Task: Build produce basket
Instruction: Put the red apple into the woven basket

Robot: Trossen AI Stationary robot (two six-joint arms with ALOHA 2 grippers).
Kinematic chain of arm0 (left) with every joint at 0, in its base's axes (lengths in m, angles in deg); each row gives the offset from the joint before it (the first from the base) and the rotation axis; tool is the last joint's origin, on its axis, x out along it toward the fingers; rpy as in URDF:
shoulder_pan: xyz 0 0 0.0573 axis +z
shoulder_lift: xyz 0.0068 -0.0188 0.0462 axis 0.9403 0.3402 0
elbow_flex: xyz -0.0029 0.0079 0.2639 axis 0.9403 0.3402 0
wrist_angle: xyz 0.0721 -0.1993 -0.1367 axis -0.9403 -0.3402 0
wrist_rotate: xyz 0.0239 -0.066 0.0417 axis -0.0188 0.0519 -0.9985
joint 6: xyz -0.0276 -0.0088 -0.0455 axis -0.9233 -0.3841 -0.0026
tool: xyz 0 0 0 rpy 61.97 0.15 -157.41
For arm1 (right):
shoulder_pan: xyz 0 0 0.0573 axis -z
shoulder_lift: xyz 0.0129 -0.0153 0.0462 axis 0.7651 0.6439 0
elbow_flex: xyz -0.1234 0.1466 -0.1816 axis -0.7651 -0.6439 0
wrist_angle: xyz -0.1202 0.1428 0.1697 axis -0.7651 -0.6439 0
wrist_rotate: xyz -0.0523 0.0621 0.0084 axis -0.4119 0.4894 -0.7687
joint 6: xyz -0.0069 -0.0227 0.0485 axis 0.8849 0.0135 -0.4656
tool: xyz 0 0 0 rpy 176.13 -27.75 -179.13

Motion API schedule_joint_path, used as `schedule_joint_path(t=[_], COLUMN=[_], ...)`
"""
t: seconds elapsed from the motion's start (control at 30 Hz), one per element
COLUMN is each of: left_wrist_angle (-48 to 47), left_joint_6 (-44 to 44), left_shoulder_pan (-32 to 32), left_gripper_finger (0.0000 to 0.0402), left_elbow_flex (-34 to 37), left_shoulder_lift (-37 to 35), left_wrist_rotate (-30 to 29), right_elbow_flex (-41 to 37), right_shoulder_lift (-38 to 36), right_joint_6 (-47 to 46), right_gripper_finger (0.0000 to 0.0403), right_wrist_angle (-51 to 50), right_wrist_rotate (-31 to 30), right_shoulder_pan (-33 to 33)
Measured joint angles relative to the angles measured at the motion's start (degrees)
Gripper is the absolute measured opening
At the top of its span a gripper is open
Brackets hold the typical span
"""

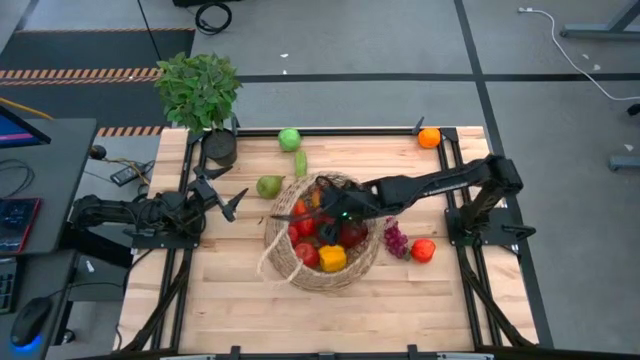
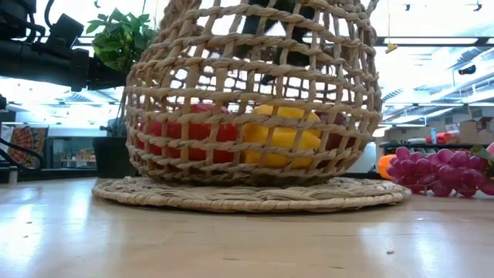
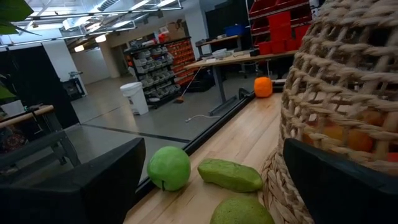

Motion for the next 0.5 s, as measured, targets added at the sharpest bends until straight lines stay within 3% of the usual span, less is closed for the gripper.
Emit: schedule_joint_path(t=[0.4,0.5], left_wrist_angle=[0.0,0.0], left_joint_6=[0.0,0.0], left_shoulder_pan=[0.0,0.0], left_gripper_finger=[0.0388,0.0388], left_elbow_flex=[0.0,0.0], left_shoulder_lift=[0.0,0.0], left_wrist_rotate=[0.0,0.0], right_elbow_flex=[1.5,1.5], right_shoulder_lift=[-13.2,-16.0], right_joint_6=[2.7,4.1], right_gripper_finger=[0.0398,0.0394], right_wrist_angle=[10.1,9.3], right_wrist_rotate=[4.2,2.3], right_shoulder_pan=[-0.9,-0.1])
